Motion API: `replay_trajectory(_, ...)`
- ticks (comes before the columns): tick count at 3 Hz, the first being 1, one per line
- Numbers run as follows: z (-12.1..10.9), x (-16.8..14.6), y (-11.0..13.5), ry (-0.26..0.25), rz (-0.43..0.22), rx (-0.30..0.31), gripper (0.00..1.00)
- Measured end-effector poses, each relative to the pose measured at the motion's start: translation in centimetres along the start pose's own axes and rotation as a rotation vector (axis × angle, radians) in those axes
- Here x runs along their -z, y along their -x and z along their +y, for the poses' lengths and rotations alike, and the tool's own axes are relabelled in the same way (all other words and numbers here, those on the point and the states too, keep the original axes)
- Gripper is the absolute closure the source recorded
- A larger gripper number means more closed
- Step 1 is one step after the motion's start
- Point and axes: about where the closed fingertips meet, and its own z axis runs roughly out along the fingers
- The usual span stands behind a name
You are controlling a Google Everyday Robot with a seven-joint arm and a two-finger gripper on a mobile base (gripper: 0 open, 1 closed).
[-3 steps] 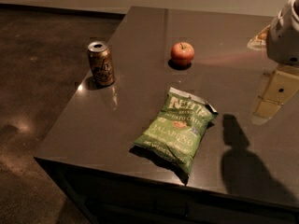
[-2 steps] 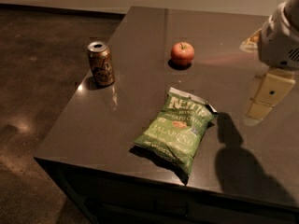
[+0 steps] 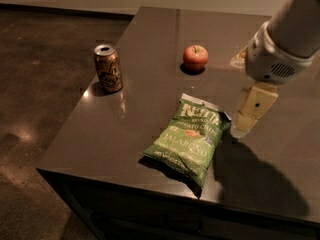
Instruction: Move green jalapeno chip bag near apple
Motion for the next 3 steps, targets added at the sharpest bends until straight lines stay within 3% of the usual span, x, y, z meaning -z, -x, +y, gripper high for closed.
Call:
replay_trajectory(2,0.3,-6.3,0.5,0.119,0.025,0.003,0.00)
replay_trajectory(3,0.7,-8.4,0.8,0.151,0.054,-0.001,0.00)
